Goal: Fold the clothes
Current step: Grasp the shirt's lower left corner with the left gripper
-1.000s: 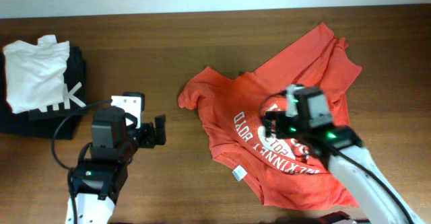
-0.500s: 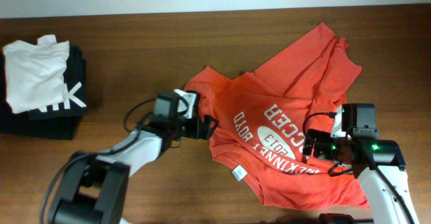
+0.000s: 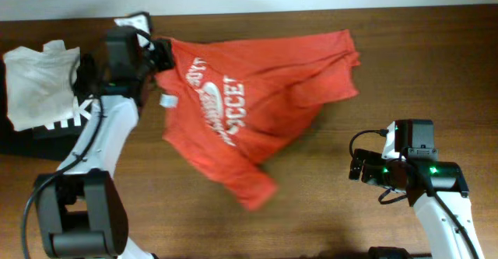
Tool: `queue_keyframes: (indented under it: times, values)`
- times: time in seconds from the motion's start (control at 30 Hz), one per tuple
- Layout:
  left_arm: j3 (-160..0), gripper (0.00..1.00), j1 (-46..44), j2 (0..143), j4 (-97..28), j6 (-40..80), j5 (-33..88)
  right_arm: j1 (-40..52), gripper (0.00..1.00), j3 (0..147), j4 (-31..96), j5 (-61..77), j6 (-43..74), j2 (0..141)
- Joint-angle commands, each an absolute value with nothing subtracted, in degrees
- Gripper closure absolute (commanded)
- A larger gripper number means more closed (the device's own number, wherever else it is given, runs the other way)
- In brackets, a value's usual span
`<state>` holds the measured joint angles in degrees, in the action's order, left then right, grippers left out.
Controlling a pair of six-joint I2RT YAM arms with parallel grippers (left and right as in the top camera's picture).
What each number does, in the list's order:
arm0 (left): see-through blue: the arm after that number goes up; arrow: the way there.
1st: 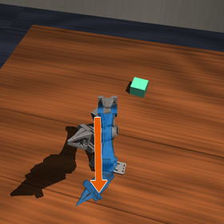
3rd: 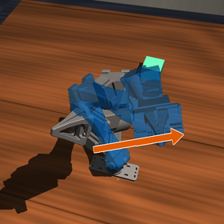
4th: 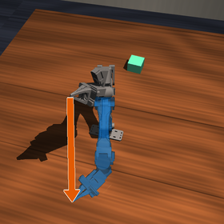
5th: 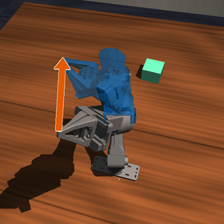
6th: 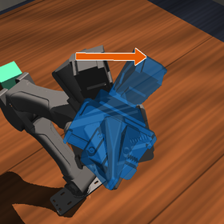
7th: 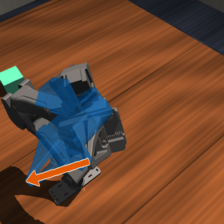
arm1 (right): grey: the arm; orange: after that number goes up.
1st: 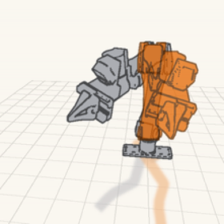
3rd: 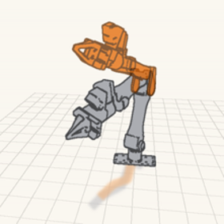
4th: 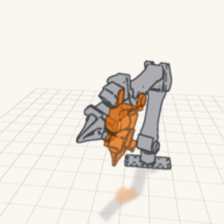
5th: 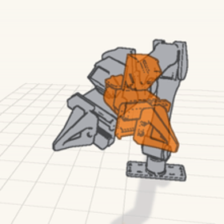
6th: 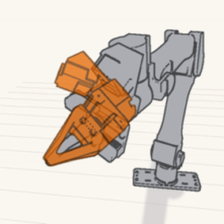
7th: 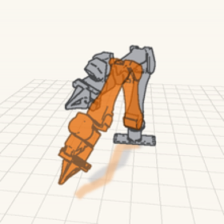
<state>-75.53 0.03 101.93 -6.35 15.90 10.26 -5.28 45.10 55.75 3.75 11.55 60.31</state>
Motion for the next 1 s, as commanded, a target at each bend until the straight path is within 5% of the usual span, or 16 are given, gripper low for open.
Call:
queue_keyframes:
  times: [0.0, 0.17, 0.23, 0.33, 0.43, 0.5, 0.57, 0.83, 0.97]
  values:
    - [-76.0, 0.01, 0.8, 101.5, -22.6, 15.8, 12.2, -5.8, 0.01, 45.3, 55.7, 3.9, 11.2, 59.9]
    - [-76.0, 0.01, -3.4, 101.6, -52.6, 15.8, 12.4, -5.8, 0.02, 45.3, 55.7, 3.9, 11.2, 59.9]
    - [-75.9, 0.07, -6.6, 101.6, -56.6, 15.8, 12.6, -5.8, 0.01, 45.3, 55.7, 4.1, 11.2, 59.9]
    - [-74.7, 0.31, -12.4, 101.6, -58.9, 15.9, 12.6, -5.8, 0.01, 45.3, 55.8, 4.1, 11.2, 59.9]
    - [-70.6, 0.35, -15.7, 101.6, -61.8, 22.3, 10.2, -5.8, 0.01, 45.3, 55.8, 4.1, 11.2, 59.9]
    - [-66.9, 0.35, -15.9, 101.6, -62.0, 25.2, 10.2, -5.8, 0.01, 45.3, 55.7, 4.1, 11.2, 59.9]
    - [-61.1, 0.46, -15.8, 101.6, -60.5, 27.9, 10.3, -5.8, 0.01, 45.3, 55.7, 4.1, 11.2, 60.6]
    - [-52.2, 0.47, -15.9, 101.6, -44.3, 32.2, 10.3, -5.8, 0.01, 45.3, 55.7, 4.1, 11.2, 63.4]
    - [-51.8, 0.80, -15.9, 101.6, -42.6, 32.1, 10.2, -5.8, 0.01, 45.3, 55.7, 4.1, 11.2, 63.4]
